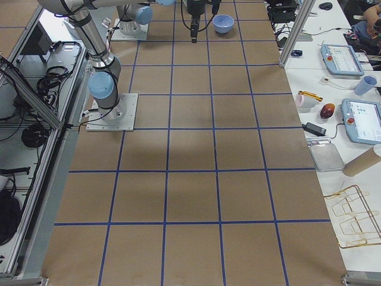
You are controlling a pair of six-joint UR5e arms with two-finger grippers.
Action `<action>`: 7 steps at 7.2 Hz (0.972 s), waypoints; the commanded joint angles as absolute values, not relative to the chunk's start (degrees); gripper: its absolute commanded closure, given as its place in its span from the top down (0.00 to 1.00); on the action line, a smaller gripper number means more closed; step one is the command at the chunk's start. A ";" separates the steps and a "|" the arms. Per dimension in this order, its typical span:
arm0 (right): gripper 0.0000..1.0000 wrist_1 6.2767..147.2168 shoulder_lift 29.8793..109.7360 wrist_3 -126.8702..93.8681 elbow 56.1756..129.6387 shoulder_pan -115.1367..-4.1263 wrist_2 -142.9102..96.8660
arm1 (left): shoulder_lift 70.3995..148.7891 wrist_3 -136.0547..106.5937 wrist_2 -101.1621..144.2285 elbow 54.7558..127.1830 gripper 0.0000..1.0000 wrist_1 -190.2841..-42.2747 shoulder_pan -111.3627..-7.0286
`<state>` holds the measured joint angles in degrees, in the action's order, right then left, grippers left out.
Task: Stack green bowl on blue bowl
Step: 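Lower the left gripper onto the green bowl rim and close on it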
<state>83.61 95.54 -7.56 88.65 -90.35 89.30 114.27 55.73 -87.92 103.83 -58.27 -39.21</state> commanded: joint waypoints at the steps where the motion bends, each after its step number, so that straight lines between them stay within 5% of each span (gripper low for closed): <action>1: 1.00 83.58 95.54 -7.56 88.59 -90.35 89.30 | 114.17 55.28 -87.80 103.71 0.00 -58.36 -39.29; 7: 1.00 83.67 95.54 -7.56 88.59 -90.35 89.30 | 114.08 55.28 -86.66 103.62 0.00 -58.36 -39.29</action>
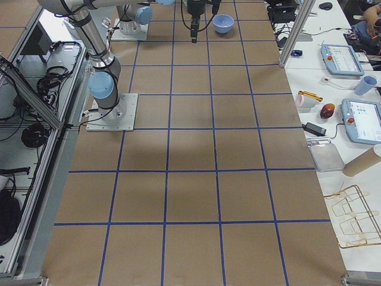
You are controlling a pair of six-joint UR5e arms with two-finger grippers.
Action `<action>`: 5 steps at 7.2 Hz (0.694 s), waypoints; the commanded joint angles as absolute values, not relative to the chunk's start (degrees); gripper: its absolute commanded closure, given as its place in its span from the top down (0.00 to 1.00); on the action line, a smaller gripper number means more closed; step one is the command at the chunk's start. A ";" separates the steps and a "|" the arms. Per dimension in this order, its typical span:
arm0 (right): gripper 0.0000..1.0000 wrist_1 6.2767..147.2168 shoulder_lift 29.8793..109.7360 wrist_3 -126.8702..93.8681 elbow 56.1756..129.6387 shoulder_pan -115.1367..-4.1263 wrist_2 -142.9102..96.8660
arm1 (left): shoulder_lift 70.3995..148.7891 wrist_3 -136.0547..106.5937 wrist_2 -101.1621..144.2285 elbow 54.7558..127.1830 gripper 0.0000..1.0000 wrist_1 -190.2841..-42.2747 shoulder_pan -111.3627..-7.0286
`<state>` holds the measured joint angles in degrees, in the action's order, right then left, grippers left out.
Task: Stack green bowl on blue bowl
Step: 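Lower the left gripper onto the green bowl rim and close on it, then lift the green bowl with the left gripper and carry it over the blue bowl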
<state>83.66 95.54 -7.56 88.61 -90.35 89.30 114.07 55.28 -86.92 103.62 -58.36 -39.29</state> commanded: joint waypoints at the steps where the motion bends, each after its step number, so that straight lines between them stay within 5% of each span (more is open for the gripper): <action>1: 1.00 83.58 95.54 -7.56 88.59 -90.35 89.30 | 113.82 54.85 -86.66 103.36 0.00 -59.06 -39.29; 5: 1.00 83.67 95.54 -7.56 88.59 -90.35 89.30 | 111.80 49.06 -83.67 96.26 0.00 -67.23 -40.43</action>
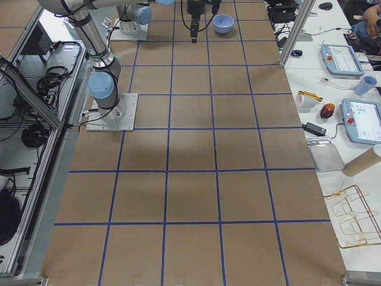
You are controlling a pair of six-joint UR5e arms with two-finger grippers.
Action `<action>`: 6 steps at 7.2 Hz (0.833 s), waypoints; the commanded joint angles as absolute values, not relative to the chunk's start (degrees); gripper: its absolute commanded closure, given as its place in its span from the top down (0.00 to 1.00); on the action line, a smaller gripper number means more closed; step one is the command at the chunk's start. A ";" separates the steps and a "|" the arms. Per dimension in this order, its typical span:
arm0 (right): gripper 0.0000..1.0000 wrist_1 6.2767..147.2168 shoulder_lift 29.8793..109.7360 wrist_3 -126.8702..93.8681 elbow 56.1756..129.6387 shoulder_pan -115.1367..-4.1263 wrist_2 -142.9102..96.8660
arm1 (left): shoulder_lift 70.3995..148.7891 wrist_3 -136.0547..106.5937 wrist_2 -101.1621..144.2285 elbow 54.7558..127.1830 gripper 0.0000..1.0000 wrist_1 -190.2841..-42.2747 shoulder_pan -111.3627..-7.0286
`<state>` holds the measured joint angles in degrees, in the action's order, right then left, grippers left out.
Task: Stack green bowl on blue bowl
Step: 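Lift the green bowl with the left gripper and carry it over the blue bowl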
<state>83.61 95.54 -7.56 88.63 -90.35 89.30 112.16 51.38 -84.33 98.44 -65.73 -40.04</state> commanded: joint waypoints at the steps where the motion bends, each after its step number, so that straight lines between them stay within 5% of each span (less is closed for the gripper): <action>1: 1.00 83.67 95.54 -7.56 88.59 -90.26 89.30 | 110.49 48.35 -82.71 95.72 0.00 -71.41 -41.56; 6: 1.00 83.67 95.54 -7.56 88.59 -90.35 89.30 | 105.47 34.13 -82.62 92.83 0.00 -77.23 -55.61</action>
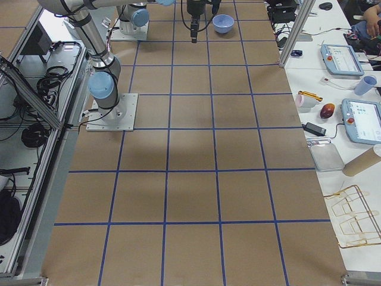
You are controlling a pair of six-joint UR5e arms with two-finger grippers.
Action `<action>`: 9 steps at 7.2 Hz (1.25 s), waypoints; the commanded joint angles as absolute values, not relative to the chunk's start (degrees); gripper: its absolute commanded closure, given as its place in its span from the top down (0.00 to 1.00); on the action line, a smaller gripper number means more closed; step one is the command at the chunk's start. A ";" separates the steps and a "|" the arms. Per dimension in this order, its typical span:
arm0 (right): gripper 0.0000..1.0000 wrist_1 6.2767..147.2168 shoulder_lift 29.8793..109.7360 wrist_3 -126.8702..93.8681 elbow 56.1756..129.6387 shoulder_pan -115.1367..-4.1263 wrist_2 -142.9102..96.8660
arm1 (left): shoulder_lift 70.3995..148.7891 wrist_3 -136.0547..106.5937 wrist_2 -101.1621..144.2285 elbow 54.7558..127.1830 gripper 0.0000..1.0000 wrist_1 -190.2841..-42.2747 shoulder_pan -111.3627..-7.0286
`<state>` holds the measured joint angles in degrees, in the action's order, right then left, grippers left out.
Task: Stack green bowl on blue bowl
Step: 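Lift the green bowl with the left gripper and carry it over the blue bowl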
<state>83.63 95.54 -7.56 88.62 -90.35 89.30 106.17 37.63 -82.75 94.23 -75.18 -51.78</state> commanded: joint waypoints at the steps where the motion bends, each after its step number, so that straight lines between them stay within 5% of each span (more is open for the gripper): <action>1: 1.00 83.58 95.54 -7.56 88.59 -90.35 89.30 | 105.99 30.88 -82.53 91.25 0.00 -77.60 -57.98; 9: 1.00 83.67 95.54 -7.56 88.68 -90.35 89.30 | 113.19 17.93 -78.66 87.98 0.00 -68.76 -68.82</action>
<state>83.67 95.54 -7.56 88.63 -90.35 89.30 111.57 18.26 -78.51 87.98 -71.82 -67.98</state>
